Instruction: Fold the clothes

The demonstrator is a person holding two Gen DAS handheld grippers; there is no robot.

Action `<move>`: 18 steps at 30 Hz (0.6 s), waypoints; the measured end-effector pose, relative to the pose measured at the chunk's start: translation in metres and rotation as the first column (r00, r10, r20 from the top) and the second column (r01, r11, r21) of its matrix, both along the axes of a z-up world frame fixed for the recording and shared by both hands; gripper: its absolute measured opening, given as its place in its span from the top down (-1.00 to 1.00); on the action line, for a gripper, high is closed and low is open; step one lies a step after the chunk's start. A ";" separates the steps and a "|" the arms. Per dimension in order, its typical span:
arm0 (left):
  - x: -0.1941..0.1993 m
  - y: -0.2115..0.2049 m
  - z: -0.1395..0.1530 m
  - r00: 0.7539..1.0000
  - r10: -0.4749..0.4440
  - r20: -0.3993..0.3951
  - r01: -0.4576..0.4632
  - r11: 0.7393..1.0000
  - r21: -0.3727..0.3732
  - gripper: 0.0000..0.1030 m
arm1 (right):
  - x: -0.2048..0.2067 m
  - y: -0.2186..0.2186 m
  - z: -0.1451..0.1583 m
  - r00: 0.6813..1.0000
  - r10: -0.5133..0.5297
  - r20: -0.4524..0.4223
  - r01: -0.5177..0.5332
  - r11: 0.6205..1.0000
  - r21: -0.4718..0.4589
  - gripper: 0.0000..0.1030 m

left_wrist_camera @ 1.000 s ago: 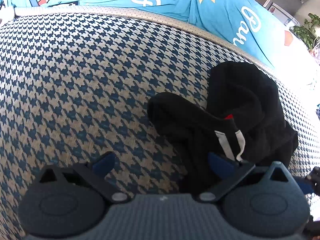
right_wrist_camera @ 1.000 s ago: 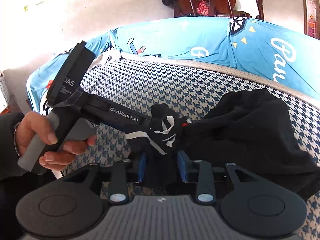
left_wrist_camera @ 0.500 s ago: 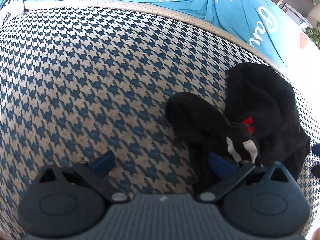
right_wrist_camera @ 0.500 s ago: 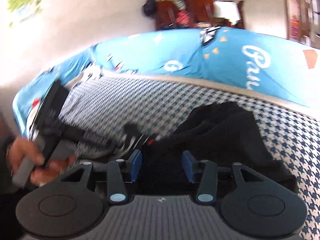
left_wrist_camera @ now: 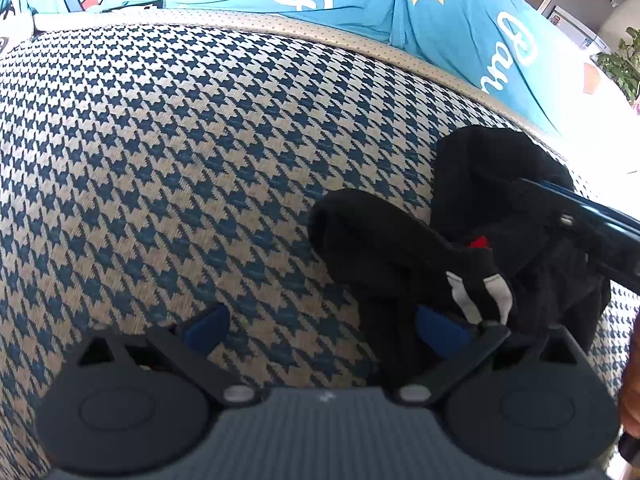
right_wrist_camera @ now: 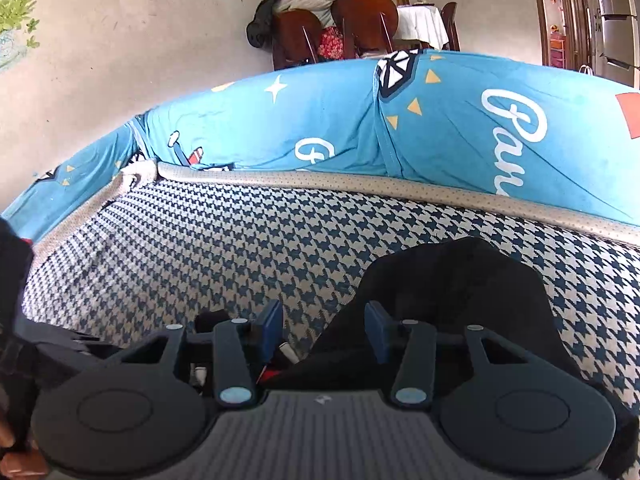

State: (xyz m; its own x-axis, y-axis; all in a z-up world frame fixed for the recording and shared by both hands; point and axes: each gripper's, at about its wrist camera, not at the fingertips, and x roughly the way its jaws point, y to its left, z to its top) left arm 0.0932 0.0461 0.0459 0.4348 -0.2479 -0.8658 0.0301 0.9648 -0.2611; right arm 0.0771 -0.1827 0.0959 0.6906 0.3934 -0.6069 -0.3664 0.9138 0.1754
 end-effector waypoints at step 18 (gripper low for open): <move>0.010 -0.011 -0.004 0.999 -0.051 0.011 0.051 0.997 -0.054 -1.00 | 0.047 0.018 -0.050 0.994 -0.060 -0.097 0.044 0.986 -0.161 0.56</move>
State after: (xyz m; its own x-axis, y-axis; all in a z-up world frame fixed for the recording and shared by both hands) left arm 0.1031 0.0347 0.0415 0.4283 -0.3168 -0.8463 0.0817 0.9463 -0.3129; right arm 0.1242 -0.1644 0.0462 0.6396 0.2523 -0.7262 -0.3056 0.9502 0.0610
